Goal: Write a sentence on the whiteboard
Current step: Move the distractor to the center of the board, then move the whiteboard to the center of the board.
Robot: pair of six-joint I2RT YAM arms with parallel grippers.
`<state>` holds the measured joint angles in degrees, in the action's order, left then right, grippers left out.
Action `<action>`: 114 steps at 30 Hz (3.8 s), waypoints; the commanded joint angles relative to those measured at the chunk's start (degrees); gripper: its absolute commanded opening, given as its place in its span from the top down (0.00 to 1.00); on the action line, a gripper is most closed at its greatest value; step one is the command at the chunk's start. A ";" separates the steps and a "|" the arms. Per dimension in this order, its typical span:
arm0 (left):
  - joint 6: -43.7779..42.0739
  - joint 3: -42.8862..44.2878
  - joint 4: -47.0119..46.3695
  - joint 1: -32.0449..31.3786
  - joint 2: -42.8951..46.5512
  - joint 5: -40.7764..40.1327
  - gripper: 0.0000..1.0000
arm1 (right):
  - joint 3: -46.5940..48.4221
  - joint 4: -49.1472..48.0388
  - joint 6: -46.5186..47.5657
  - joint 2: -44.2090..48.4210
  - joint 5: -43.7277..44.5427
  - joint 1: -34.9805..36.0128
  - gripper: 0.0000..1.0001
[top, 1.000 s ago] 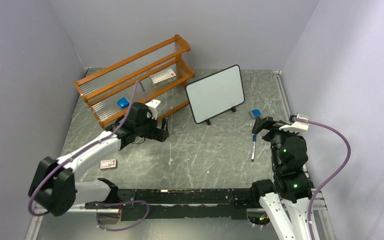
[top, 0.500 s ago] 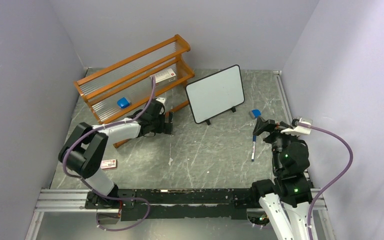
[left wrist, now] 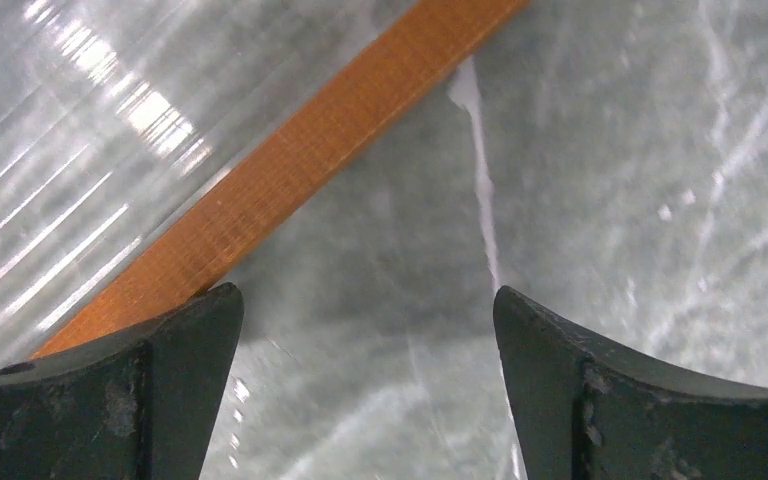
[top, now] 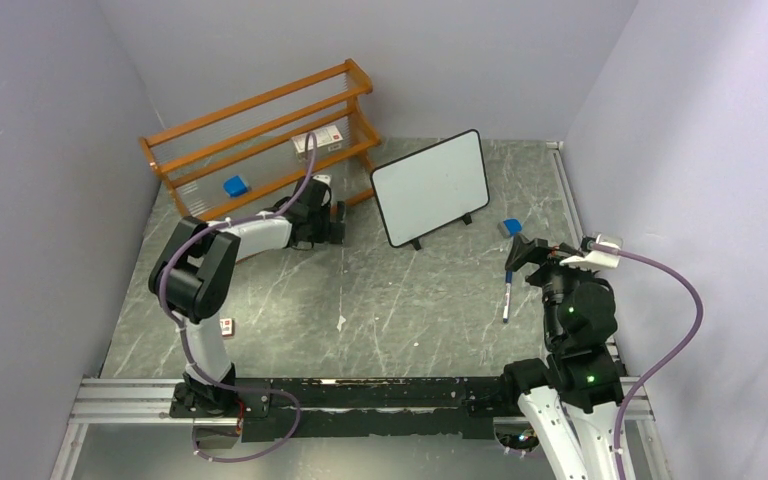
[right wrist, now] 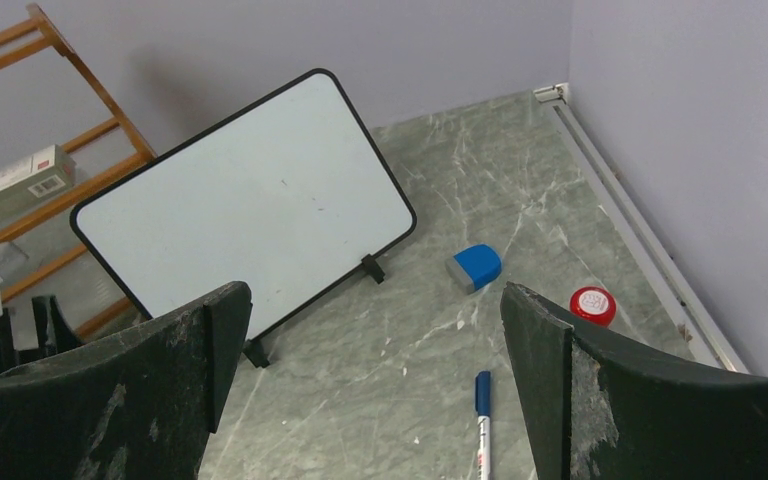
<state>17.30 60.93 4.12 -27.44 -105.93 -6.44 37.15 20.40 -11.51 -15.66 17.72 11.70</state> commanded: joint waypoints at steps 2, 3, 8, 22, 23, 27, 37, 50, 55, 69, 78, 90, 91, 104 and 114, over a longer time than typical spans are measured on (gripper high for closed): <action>-5.83 7.62 -1.66 3.19 -4.88 -3.18 0.00 | -0.74 -1.61 1.05 -0.72 -1.04 0.32 0.00; -6.66 8.70 -1.77 3.33 -5.77 -3.24 0.00 | -0.73 -1.68 1.05 -0.89 -1.17 0.33 0.00; -8.45 13.75 -0.54 5.08 -10.29 -3.07 0.00 | -1.00 -2.15 0.79 -2.00 -3.37 0.32 0.00; -7.00 6.78 -0.42 6.35 4.43 5.14 0.00 | -0.92 -2.62 -1.42 -11.12 -16.05 0.31 0.00; -6.50 5.95 0.08 6.30 6.25 5.70 0.00 | -1.04 -3.26 -1.98 -11.45 -16.80 0.32 0.00; -4.88 3.44 2.41 6.27 12.90 8.04 0.00 | -1.60 -5.47 -2.77 -13.80 -19.01 0.32 0.00; -7.78 -0.90 10.45 6.26 30.50 8.54 0.00 | -1.33 -11.82 -0.51 -28.70 -27.28 0.34 0.00; -9.89 -13.57 9.48 3.19 45.20 -5.13 0.00 | 3.92 -21.66 0.71 -55.49 -29.70 5.03 0.12; -10.26 -12.96 10.10 2.91 45.95 -7.98 0.00 | 5.69 -25.32 -0.19 -64.12 -26.82 9.17 0.24; -10.63 -13.73 9.23 2.24 47.81 -8.51 0.00 | 9.48 -32.26 -0.62 -78.36 -20.30 13.59 0.51; -10.88 -13.90 8.89 1.69 48.54 -8.17 0.00 | 10.03 -35.17 0.17 -82.27 -18.61 13.90 0.56; -10.97 -14.17 8.60 1.48 48.90 -7.17 0.00 | 7.21 -39.02 0.67 -82.38 -17.89 15.62 0.82; -10.97 -14.17 8.59 1.53 48.85 -7.13 0.00 | 6.79 -38.91 0.63 -81.99 -16.52 16.11 0.83; -10.58 -14.42 8.55 1.46 49.33 -6.75 0.00 | -3.86 -36.51 -7.32 -70.49 -6.38 26.70 0.93; -10.36 -14.43 8.58 1.46 49.91 -6.88 0.00 | -9.51 -31.63 -18.36 -61.64 5.12 38.66 0.98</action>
<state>6.90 47.05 14.44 -25.71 -57.32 -13.72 28.88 -12.88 -22.44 -79.53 16.32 45.98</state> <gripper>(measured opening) 0.996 0.228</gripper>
